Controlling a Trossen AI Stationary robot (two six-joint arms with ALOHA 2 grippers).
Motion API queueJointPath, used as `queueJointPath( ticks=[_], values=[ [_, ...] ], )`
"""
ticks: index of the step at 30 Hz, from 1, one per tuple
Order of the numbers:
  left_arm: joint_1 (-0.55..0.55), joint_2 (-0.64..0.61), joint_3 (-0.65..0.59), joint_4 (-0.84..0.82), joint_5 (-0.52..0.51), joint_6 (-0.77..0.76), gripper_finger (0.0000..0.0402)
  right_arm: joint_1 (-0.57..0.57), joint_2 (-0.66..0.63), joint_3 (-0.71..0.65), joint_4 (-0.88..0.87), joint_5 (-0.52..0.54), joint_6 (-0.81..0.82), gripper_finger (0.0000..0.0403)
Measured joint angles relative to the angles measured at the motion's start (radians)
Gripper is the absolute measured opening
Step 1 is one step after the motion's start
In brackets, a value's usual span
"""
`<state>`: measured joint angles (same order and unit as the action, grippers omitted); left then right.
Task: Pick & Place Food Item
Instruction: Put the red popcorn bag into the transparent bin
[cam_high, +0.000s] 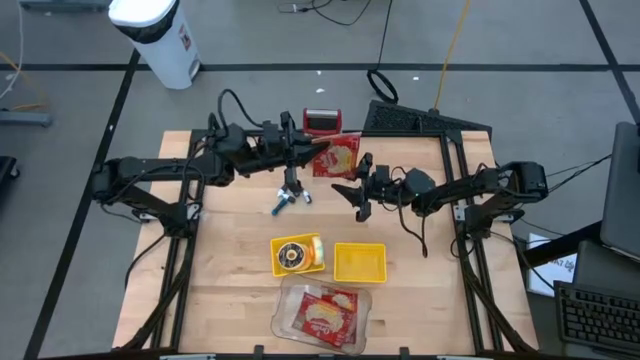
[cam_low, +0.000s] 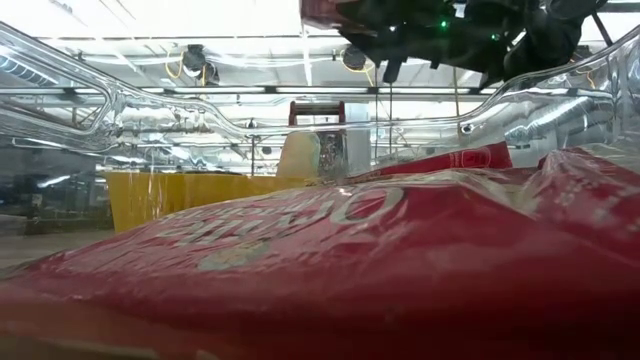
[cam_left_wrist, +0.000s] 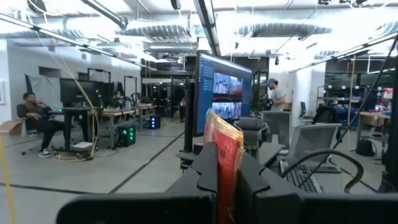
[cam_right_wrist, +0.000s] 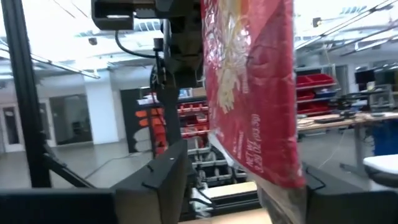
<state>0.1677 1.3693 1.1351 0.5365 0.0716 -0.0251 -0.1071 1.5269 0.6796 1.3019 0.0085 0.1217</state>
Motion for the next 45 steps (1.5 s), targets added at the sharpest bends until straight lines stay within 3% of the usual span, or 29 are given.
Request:
queueJointPath(
  ticks=[7, 20, 25, 30, 34, 37, 42, 45],
  values=[
    [0.000, -0.047, 0.000, -0.016, 0.015, -0.001, 0.0007, 0.000, -0.001, 0.000, -0.115, -0.009, -0.056, 0.0156],
    [-0.015, -0.080, -0.001, -0.095, 0.009, 0.004, 0.0007, 0.002, -0.001, 0.000, 0.025, -0.037, -0.062, 0.0238],
    [-0.031, -0.080, -0.001, -0.093, 0.007, 0.017, 0.0007, -0.005, -0.001, 0.000, 0.025, -0.035, -0.058, 0.0241],
    [-0.034, -0.080, -0.001, -0.092, 0.006, 0.020, 0.0007, -0.002, -0.001, 0.000, 0.026, -0.039, -0.063, 0.0176],
    [-0.034, -0.080, -0.001, -0.100, 0.005, 0.021, 0.0007, -0.002, -0.001, 0.000, 0.026, -0.052, -0.063, 0.0088],
    [-0.034, -0.080, -0.001, -0.105, 0.002, 0.021, 0.0009, -0.003, -0.001, 0.000, 0.034, -0.124, -0.078, 0.0021],
    [-0.034, -0.080, 0.000, -0.137, -0.027, 0.019, 0.0007, 0.003, -0.002, 0.000, 0.009, -0.176, -0.098, 0.0004],
    [-0.032, -0.080, 0.000, -0.175, -0.029, 0.015, 0.0020, 0.003, -0.043, 0.000, -0.111, -0.194, -0.099, 0.0002]
  ],
)
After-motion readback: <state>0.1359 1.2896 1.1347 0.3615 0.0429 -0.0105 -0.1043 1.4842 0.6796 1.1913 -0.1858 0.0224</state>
